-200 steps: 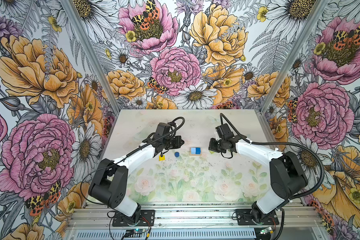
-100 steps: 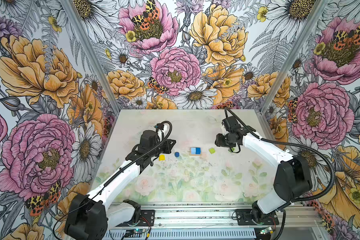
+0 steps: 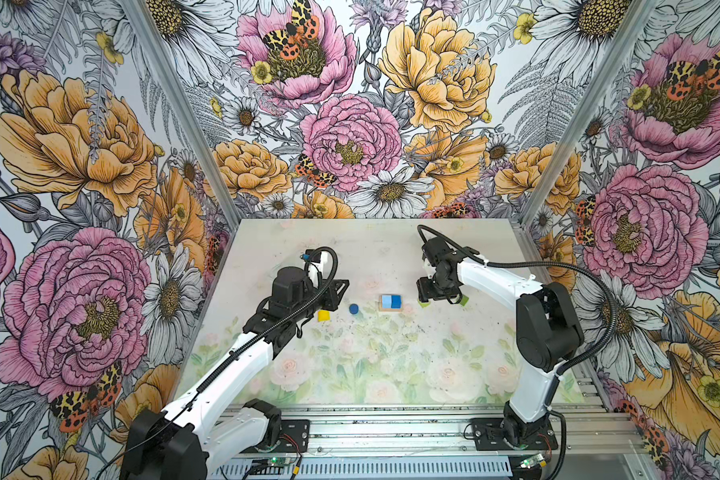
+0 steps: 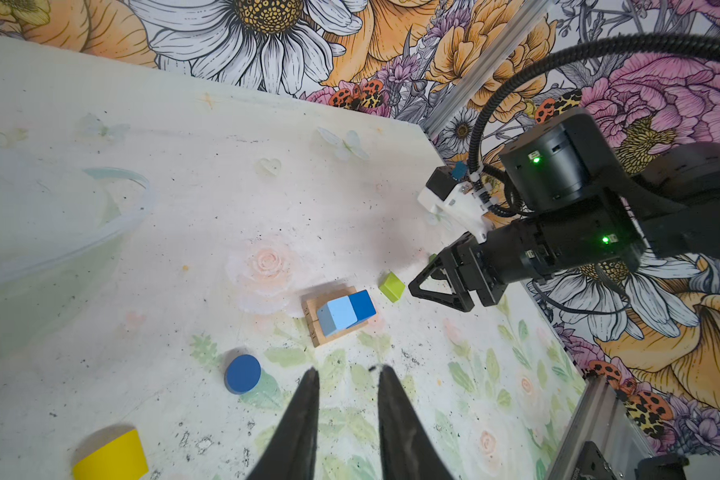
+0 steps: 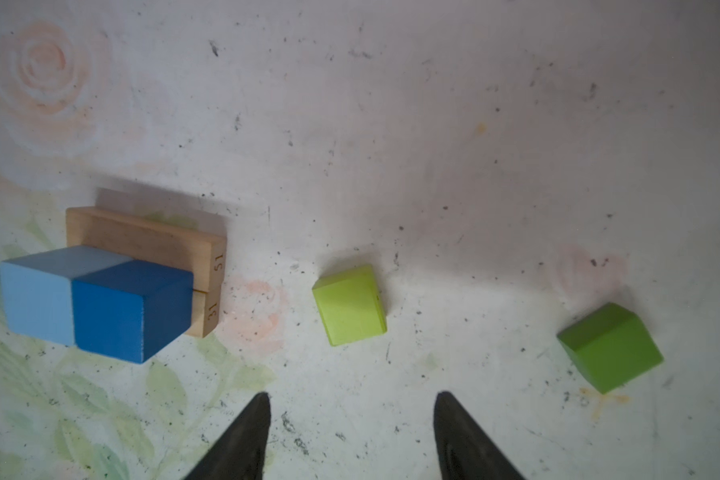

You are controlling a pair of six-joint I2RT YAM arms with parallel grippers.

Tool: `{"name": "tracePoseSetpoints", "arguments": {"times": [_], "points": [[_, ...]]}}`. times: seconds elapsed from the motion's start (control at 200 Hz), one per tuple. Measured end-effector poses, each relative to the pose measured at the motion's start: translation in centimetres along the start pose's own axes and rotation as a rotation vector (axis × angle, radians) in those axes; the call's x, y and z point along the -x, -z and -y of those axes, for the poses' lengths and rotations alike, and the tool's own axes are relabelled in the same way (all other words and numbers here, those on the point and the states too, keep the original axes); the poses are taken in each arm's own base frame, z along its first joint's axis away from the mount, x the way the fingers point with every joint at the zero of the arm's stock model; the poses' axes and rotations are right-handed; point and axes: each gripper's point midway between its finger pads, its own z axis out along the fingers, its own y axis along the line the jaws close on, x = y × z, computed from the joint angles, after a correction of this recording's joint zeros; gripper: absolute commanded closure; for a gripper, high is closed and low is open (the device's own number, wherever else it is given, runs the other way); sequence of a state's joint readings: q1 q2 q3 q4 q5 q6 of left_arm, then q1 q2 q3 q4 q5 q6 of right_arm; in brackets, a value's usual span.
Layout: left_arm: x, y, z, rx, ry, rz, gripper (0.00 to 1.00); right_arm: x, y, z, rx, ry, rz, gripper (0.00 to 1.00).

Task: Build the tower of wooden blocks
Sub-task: 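Lower the open right gripper around the lime-green cube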

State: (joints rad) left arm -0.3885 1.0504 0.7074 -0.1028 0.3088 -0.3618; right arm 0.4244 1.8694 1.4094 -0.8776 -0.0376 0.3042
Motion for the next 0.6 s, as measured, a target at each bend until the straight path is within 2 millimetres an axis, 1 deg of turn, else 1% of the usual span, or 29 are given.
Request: {"name": "tracePoseSetpoints", "arguments": {"times": [0.175, 0.375, 0.6], "points": [[0.0, 0.0, -0.1, 0.003, -0.003, 0.002, 0.73, 0.5, -1.1, -0.6, -0.013, 0.042, -0.016, 0.32], [0.1, 0.0, -0.1, 0.006, -0.002, 0.003, 0.73, 0.5, -2.5, -0.1, -0.042, 0.063, -0.047, 0.30], [0.1, 0.0, -0.1, 0.006, -0.002, 0.003, 0.73, 0.5, -3.2, 0.1, -0.060, 0.082, -0.065, 0.29]]}}
